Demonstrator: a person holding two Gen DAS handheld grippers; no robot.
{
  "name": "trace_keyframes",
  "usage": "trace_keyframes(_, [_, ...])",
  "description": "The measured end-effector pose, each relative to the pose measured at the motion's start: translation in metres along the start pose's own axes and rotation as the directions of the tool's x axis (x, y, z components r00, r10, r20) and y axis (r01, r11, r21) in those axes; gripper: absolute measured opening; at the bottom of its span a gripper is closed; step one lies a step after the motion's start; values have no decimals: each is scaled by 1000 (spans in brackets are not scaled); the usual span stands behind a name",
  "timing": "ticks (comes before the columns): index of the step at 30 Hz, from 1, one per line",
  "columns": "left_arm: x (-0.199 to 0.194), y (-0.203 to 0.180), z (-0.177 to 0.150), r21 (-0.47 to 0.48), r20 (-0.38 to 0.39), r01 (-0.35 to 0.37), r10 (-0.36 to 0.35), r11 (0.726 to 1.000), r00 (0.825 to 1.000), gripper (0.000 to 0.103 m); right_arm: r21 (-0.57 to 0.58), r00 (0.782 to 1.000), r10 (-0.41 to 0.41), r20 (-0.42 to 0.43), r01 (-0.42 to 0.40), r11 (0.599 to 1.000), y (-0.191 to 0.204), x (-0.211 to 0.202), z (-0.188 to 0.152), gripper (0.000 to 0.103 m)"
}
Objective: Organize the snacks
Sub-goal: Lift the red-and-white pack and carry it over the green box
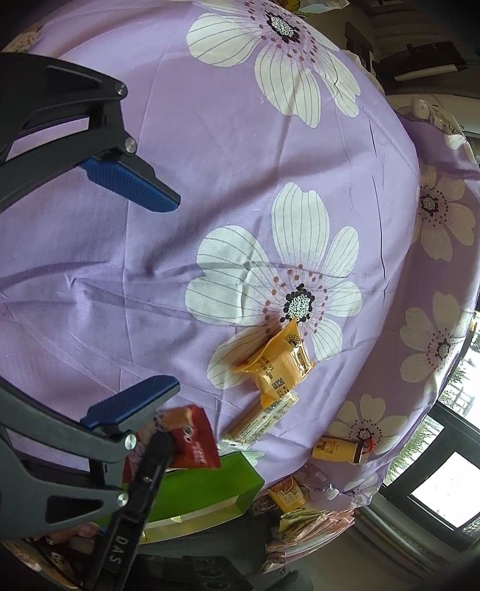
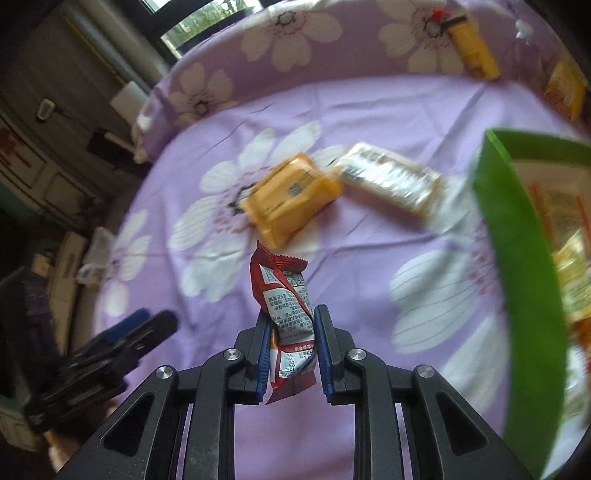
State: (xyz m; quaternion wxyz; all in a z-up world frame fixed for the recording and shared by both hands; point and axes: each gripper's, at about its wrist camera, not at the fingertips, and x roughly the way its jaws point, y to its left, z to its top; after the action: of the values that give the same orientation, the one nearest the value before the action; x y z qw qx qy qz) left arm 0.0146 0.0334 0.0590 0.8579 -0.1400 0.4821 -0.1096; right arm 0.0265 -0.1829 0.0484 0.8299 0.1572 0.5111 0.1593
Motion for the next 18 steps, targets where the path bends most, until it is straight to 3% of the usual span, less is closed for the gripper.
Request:
trace_keyframes(2, [2,-1,-1,-3,-10,1,-1,1000,1000,90,39,992,99,-73,-96,995,1,15,-9,23])
trace_keyframes(5, [7,-4,-4,-3,-28,8,-8,1000,1000,90,56,987,79,-139,-71,996,-1,33,-16,23])
trace_keyframes(8, [13,-13,-8,13,-55,21,-20,1000,998,90,88,992,50,-113,-40,995,-9,31,-16,27])
trace_keyframes(10, [17,-20,-13,28,-76,43,-41,999,996,89,80,995,-11,-100,19,997,-14,23,-12,29])
trace_keyframes(13, [24,-32,-20,49,-112,83,-77,995,991,88,59,994,-95,-53,98,993,-20,10,-8,45])
trace_keyframes(15, [28,-41,-25,57,-129,103,-95,993,987,85,70,997,-77,-22,78,994,-23,2,-6,54])
trace_keyframes(18, [35,-52,-29,64,-150,120,-109,991,983,73,70,1000,-24,-7,24,997,-27,0,-2,56])
